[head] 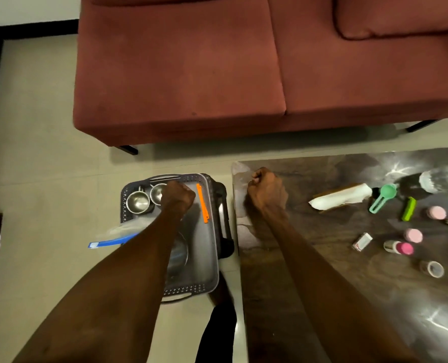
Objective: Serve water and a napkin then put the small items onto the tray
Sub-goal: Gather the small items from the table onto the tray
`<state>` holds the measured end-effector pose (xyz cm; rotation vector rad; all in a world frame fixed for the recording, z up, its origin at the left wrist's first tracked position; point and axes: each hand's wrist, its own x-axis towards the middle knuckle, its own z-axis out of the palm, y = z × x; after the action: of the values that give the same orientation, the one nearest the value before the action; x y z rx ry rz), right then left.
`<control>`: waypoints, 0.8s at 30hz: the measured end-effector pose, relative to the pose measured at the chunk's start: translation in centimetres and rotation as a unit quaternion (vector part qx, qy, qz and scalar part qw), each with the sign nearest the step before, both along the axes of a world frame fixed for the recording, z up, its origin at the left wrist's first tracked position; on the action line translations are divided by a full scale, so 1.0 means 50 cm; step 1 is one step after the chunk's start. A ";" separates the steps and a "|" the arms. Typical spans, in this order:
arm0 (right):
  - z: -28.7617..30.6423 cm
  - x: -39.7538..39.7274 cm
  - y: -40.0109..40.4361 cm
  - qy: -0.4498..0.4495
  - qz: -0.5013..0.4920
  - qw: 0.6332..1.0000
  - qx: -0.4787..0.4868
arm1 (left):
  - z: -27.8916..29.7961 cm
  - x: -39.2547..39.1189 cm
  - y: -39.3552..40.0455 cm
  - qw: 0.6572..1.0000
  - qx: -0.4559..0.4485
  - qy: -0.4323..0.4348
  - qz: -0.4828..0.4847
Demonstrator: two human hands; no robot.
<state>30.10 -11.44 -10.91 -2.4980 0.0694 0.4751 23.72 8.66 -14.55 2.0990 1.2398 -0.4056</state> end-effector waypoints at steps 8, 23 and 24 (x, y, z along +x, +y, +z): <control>0.059 -0.006 -0.228 -0.003 -0.089 0.995 0.043 | 0.086 0.062 -0.238 0.984 -0.020 -0.173 -0.041; 0.007 -0.003 -0.792 0.006 -0.246 0.969 0.038 | 0.046 0.097 -0.805 0.971 -0.090 -0.114 -0.190; 0.004 -0.007 -0.828 0.000 -0.261 0.965 0.040 | 0.039 0.097 -0.834 0.970 -0.094 -0.112 -0.194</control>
<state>29.74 -52.82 -10.69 -2.2761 0.6745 0.2482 28.57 -33.06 -12.61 2.1493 0.6339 -0.4239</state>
